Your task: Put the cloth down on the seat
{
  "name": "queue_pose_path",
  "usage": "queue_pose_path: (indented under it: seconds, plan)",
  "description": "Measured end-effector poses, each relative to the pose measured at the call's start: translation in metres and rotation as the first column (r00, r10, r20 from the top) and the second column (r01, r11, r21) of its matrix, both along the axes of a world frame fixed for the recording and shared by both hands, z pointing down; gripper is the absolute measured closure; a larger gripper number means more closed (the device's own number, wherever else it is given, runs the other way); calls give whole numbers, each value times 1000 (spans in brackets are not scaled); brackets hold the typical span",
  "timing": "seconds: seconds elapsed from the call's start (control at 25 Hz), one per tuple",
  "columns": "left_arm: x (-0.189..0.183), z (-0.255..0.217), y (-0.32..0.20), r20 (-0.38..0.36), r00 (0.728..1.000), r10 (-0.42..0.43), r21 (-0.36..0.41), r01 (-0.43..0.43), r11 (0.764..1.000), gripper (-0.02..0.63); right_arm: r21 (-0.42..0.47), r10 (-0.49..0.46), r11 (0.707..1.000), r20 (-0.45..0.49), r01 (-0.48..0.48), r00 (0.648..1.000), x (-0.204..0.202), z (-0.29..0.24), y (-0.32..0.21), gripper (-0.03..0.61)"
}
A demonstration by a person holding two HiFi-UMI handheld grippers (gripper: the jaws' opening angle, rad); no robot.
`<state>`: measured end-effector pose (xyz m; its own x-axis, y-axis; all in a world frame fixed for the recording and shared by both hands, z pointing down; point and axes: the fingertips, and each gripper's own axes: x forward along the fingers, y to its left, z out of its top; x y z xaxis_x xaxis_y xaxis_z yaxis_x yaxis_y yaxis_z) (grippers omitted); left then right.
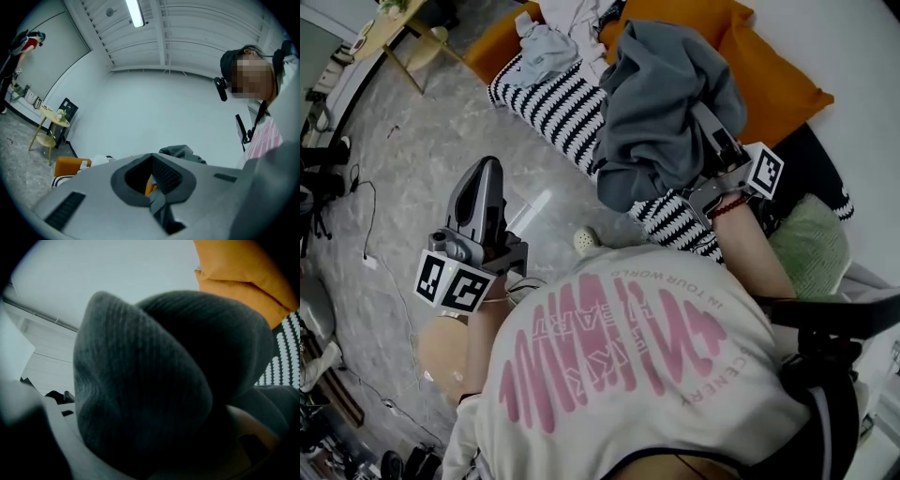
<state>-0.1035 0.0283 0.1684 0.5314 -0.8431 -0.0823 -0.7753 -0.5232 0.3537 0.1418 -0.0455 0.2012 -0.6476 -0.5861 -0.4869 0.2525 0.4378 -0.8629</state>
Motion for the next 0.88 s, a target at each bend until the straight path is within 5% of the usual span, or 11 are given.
queue_pose_path:
  seconds: [0.88]
  plan:
    - [-67,26,-81,-21,998,53,-43,-54,998,604,-71,118,990,-24,-120,993,-47,37,-69,301]
